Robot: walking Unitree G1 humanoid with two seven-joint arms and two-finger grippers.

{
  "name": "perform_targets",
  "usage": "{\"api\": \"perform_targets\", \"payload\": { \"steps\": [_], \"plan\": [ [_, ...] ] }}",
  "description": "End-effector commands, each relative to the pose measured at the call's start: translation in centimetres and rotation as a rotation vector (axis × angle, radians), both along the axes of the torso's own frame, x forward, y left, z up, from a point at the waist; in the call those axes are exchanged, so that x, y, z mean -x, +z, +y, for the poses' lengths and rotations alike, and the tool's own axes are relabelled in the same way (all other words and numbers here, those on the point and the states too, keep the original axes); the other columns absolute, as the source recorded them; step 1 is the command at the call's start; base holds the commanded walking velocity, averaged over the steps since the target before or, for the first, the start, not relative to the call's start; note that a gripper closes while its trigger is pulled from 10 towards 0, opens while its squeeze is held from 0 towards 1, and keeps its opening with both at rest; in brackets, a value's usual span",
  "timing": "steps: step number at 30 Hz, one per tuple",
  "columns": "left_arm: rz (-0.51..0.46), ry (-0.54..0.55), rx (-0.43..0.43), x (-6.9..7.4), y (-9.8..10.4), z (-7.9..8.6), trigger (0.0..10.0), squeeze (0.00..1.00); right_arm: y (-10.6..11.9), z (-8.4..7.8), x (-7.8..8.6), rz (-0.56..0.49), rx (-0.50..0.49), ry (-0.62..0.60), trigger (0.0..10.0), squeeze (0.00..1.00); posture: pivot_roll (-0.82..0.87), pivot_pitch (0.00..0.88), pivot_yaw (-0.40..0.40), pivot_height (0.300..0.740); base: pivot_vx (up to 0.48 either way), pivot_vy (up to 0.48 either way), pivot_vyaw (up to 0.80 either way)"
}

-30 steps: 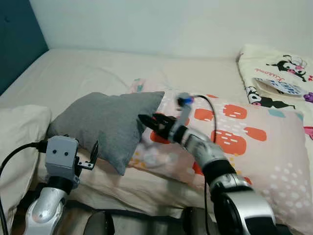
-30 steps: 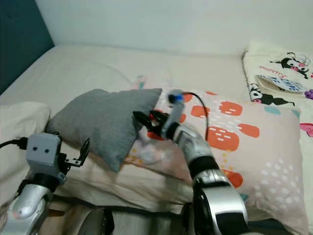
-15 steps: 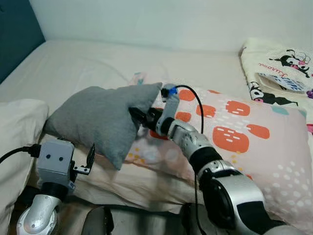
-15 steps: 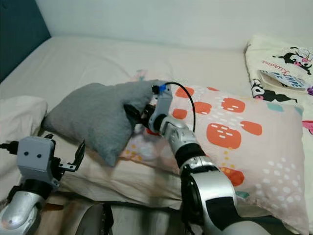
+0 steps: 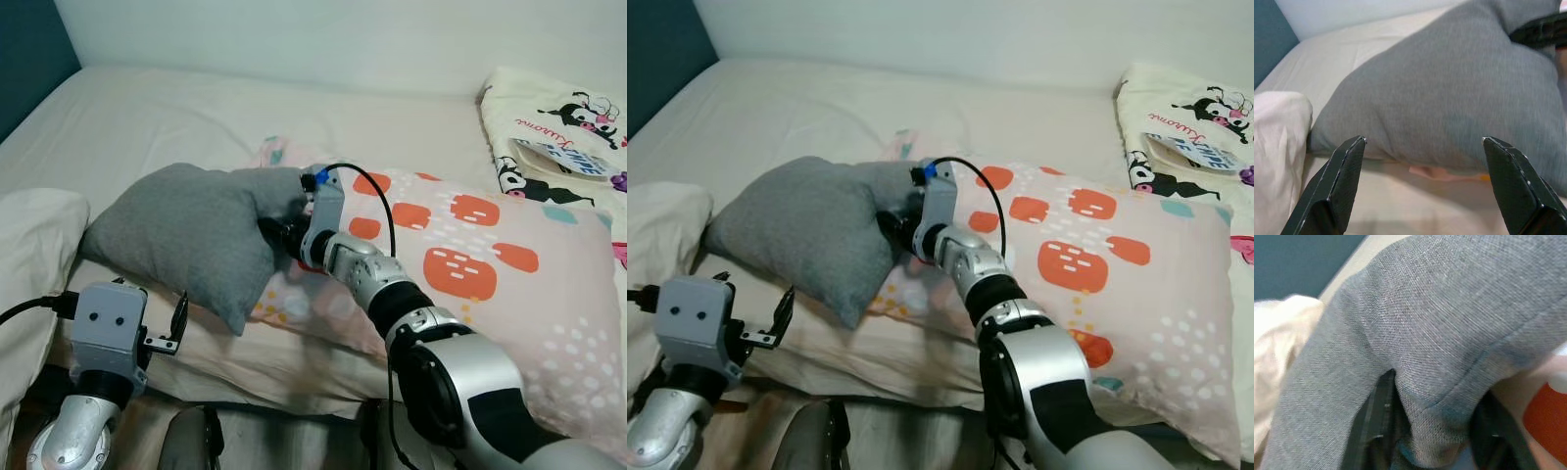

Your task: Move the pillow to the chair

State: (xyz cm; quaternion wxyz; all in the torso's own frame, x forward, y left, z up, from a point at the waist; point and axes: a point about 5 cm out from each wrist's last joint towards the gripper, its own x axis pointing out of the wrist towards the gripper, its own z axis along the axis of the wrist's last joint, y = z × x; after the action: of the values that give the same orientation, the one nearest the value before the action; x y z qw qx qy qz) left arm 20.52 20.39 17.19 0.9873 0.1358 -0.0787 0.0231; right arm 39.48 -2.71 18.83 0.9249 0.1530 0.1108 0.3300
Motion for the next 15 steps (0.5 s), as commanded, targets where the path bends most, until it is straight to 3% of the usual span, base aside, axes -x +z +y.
{"api": "perform_targets", "payload": {
  "steps": [1, 11, 13, 15],
  "plan": [
    [0.015, 0.007, -0.002, 0.1, -0.2, -0.2, 10.0, 0.0, 0.6, 0.5, 0.0, -0.01, -0.042, 0.019, 0.0, 0.0, 0.19, 0.211, -0.093, 0.51, 0.0, 0.0, 0.0],
    [-0.017, 0.026, 0.027, -1.0, 0.3, -0.2, 10.0, 0.0, 2.3, -0.2, -0.4, -0.094, -0.098, 0.062, 0.0, 0.0, 0.17, 0.159, -0.092, 0.51, 0.0, 0.0, 0.0],
    [-0.032, 0.07, 0.044, -1.6, 0.5, 0.1, 10.0, 0.0, 3.3, -0.6, -0.6, -0.17, -0.05, 0.066, 0.0, 0.0, 0.16, 0.141, -0.089, 0.51, 0.0, 0.0, 0.0],
    [-0.037, 0.099, 0.061, -2.0, 0.5, 0.2, 10.0, 0.0, 4.5, -0.9, -0.7, -0.218, -0.09, 0.064, 0.0, 0.0, 0.15, 0.12, -0.086, 0.51, 0.0, 0.0, 0.0]
  ]
}}
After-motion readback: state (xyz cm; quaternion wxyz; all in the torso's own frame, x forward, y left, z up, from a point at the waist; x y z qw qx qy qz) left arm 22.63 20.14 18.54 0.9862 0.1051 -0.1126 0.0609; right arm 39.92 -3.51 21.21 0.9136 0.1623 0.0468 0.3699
